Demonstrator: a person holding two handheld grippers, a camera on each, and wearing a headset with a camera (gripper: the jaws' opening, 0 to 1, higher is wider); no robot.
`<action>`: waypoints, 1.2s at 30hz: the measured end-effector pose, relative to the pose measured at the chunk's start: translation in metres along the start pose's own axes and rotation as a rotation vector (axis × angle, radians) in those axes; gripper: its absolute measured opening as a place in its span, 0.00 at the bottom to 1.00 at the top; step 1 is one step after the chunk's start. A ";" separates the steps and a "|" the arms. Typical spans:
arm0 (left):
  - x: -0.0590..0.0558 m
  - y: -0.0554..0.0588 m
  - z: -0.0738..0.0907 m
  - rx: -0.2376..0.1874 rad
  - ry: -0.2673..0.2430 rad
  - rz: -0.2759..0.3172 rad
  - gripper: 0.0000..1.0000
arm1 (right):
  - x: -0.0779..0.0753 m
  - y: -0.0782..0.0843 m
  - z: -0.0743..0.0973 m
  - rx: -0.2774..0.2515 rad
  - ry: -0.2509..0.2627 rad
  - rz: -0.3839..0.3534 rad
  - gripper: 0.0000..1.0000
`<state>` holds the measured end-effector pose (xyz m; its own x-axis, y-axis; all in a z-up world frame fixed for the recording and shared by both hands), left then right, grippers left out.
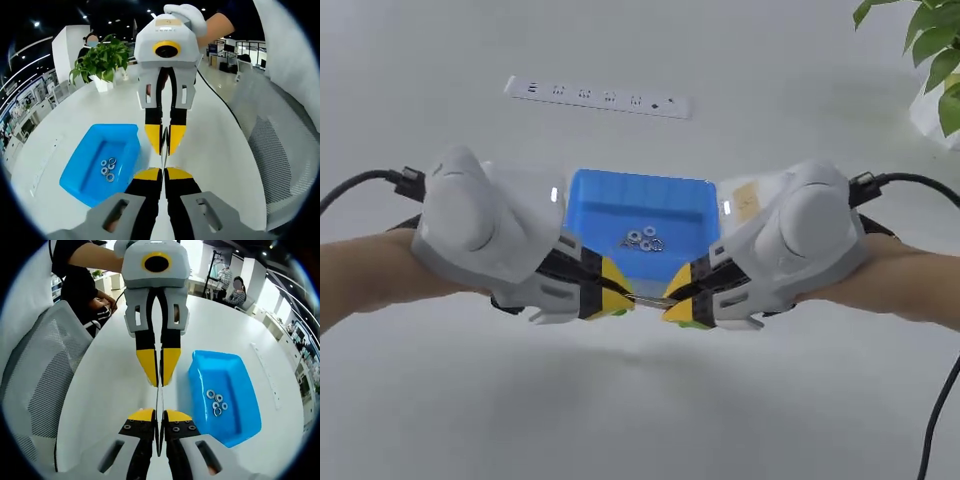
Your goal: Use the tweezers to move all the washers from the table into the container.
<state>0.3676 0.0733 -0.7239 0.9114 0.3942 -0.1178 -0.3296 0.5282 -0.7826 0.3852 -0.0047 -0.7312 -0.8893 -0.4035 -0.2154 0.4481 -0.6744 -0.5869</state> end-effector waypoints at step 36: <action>0.011 0.037 -0.026 0.137 0.022 0.017 0.16 | 0.003 0.010 -0.037 0.130 -0.068 -0.011 0.12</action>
<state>0.3718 0.0779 -0.7698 0.9100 0.3883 -0.1451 -0.3743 0.6196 -0.6899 0.3831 0.0102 -0.7663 -0.8879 -0.4338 -0.1534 0.4505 -0.7516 -0.4818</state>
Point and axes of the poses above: the centre of the closed fingertips' face, and the gripper's own axes: z roughly backward along the fingers, x roughly to its left, y roughly out of its underside, the point moved 5 cm from there along z, roughly backward along the fingers, and after that the axes turned 14 degrees about z, right-handed, at the moved point
